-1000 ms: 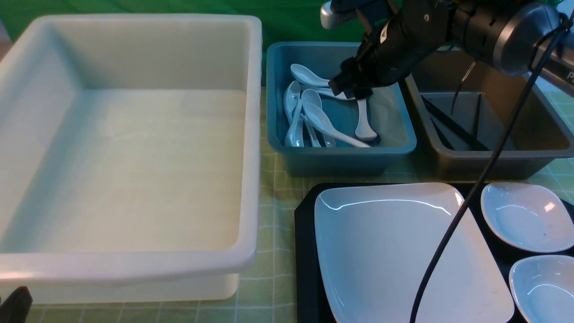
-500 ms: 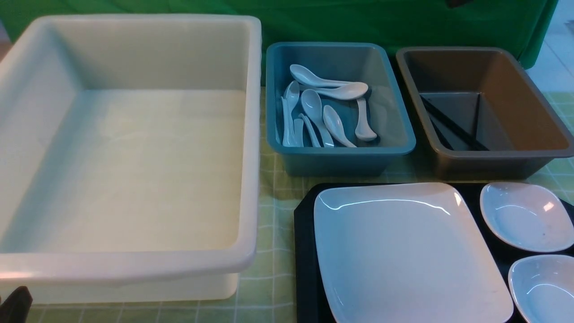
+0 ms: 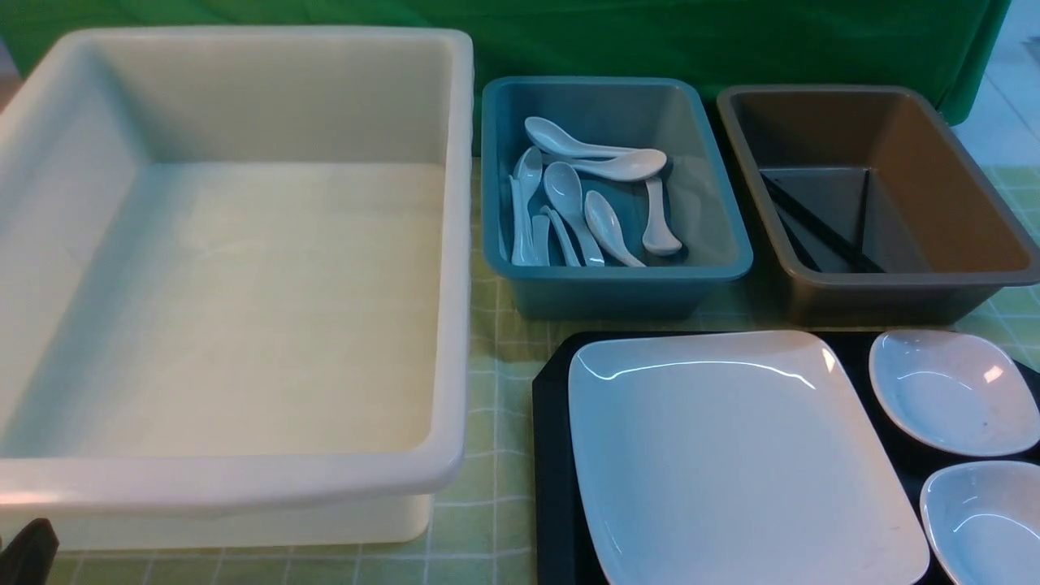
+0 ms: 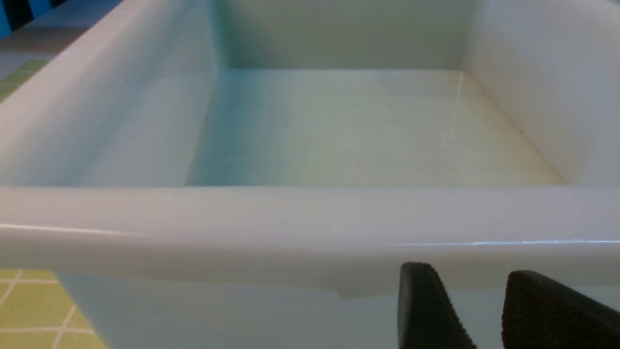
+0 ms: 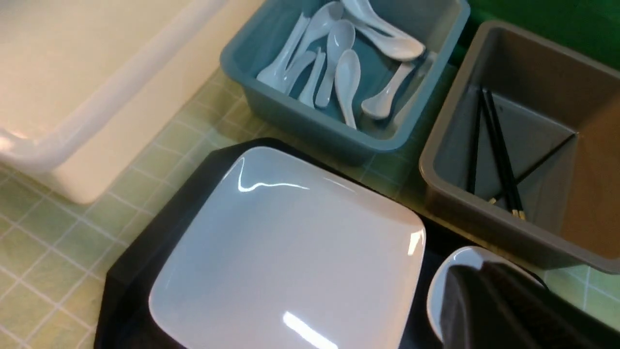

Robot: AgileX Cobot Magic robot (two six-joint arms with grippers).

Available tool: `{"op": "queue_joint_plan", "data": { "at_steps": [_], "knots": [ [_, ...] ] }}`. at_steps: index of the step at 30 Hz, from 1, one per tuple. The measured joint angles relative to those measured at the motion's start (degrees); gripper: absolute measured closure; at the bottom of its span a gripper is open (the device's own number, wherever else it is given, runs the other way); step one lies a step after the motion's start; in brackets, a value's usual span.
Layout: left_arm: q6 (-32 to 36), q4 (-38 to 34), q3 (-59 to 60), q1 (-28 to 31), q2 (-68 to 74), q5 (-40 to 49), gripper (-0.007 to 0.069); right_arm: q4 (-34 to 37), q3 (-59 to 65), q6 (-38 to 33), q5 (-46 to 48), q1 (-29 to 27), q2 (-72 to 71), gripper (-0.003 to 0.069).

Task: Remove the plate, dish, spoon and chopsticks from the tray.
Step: Use the left arm to grab a plate from the dinner plate

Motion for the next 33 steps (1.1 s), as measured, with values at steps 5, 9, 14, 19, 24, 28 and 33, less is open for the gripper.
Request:
{"op": "queue_joint_plan", "data": {
  "at_steps": [5, 9, 14, 19, 24, 28, 33],
  "knots": [
    [-2.18, -3.76, 0.00, 0.00, 0.00, -3.14, 0.0400, 0.00, 15.11, 0.00, -9.55, 0.00, -16.82, 0.0641],
    [-14.86, -24.01, 0.00, 0.00, 0.00, -6.10, 0.0400, 0.02, 22.60, 0.00, -15.44, 0.00, -25.22, 0.0641],
    [-21.55, -37.24, 0.00, 0.00, 0.00, -6.77, 0.0400, 0.02, 25.66, 0.00, -17.93, 0.00, -29.04, 0.0640],
    [-27.25, -43.59, 0.00, 0.00, 0.00, -8.53, 0.0400, 0.02, 25.93, 0.00, -18.90, 0.00, -29.29, 0.0640],
    [-25.73, -46.00, -5.28, 0.00, -0.06, -8.31, 0.0421, 0.02, 25.93, 0.00, -19.62, 0.00, -29.29, 0.0640],
    [-17.90, -46.23, -19.35, 0.00, 0.34, -5.24, 0.0501, 0.02, 25.95, 0.00, -19.86, 0.00, -29.29, 0.0639],
    [-10.21, -45.76, -36.25, 0.00, 11.54, 15.82, 0.0625, 0.02, 25.95, 0.00, -20.51, 0.00, -29.29, 0.0639]
  ]
}}
